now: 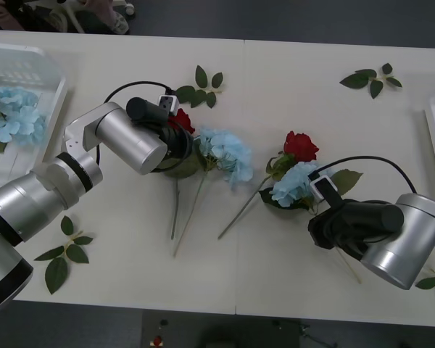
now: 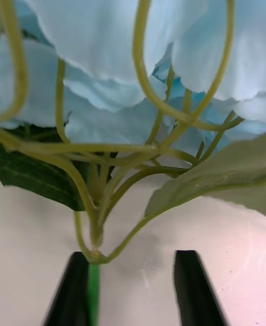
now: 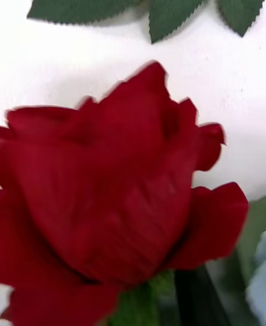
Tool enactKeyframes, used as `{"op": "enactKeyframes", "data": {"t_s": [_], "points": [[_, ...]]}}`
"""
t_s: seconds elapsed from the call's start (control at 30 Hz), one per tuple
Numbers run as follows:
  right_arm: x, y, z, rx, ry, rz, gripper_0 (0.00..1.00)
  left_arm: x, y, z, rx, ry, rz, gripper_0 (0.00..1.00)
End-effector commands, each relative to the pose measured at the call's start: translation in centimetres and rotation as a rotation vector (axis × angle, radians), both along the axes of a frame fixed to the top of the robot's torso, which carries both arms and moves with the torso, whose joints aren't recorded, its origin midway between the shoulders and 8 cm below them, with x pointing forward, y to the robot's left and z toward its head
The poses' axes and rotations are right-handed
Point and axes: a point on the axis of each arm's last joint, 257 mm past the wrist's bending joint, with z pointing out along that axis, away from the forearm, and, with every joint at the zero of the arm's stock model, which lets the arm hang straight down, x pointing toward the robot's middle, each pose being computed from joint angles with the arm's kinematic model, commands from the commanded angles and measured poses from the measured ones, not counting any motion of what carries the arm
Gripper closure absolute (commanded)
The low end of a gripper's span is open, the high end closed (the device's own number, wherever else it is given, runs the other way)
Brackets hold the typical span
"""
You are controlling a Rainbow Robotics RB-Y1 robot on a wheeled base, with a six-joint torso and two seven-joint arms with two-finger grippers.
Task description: Put the red flowers into the right box and the blue flowers into the left box
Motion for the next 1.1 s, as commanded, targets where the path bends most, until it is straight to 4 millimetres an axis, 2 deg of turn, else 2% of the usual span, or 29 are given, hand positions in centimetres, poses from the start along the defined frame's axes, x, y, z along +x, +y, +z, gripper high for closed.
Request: {"op": "enactKeyframes", "data": {"t_s": [0.03,0.13,0.3,0.4,0.5,0.57,0.6,0.63,0.73,0.8,0.83,0.87,0.97,1.07,1.1], "points": [[0.4,0.3,0.9,0.030,-0.014,-0.020,1.00,1.0,-0.1,0.4,0.002,-0.034,-0.017,1.00],[0.7,0.4,1.5,0.077,-0.014,-0.028,1.00,1.2,0.1,0.8,0.007,-0.043,-0.018,1.00],[1.7,0.1,4.1,0.184,-0.032,-0.033,1.00,2.3,1.1,3.4,0.016,-0.091,-0.025,1.00],[2.4,0.3,7.1,0.278,-0.052,-0.026,1.00,3.0,2.4,6.9,0.030,-0.140,-0.036,1.00],[2.9,1.3,9.8,0.354,-0.068,0.001,1.00,3.0,1.6,11.3,-0.021,-0.190,-0.066,1.00],[3.6,1.9,12.3,0.401,-0.093,0.024,1.00,2.4,-0.8,15.7,-0.145,-0.222,-0.098,1.00],[4.1,2.2,13.8,0.426,-0.111,0.040,1.00,1.8,-2.3,18.7,-0.224,-0.248,-0.121,1.00],[4.3,2.4,14.5,0.439,-0.119,0.047,1.00,1.5,-3.0,20.0,-0.258,-0.258,-0.132,1.00],[4.6,3.0,17.7,0.498,-0.121,0.086,1.00,-1.1,-6.4,26.9,-0.461,-0.320,-0.199,1.00],[4.6,3.5,20.0,0.529,-0.124,0.126,1.00,-2.7,-8.7,30.5,-0.537,-0.371,-0.265,1.00],[4.5,3.6,20.7,0.540,-0.125,0.138,1.00,-3.0,-9.4,31.4,-0.553,-0.385,-0.284,1.00],[4.4,3.8,22.3,0.570,-0.125,0.163,1.00,-3.9,-11.4,33.6,-0.604,-0.414,-0.325,1.00],[4.6,3.1,25.2,0.687,-0.112,0.162,1.00,-4.6,-13.0,37.3,-0.690,-0.470,-0.347,1.00],[6.2,-0.4,27.6,0.784,-0.144,0.126,1.00,-5.5,-14.2,39.9,-0.764,-0.511,-0.368,1.00],[6.4,-1.1,27.7,0.800,-0.145,0.114,1.00,-5.7,-14.5,40.4,-0.781,-0.520,-0.372,1.00]]}}
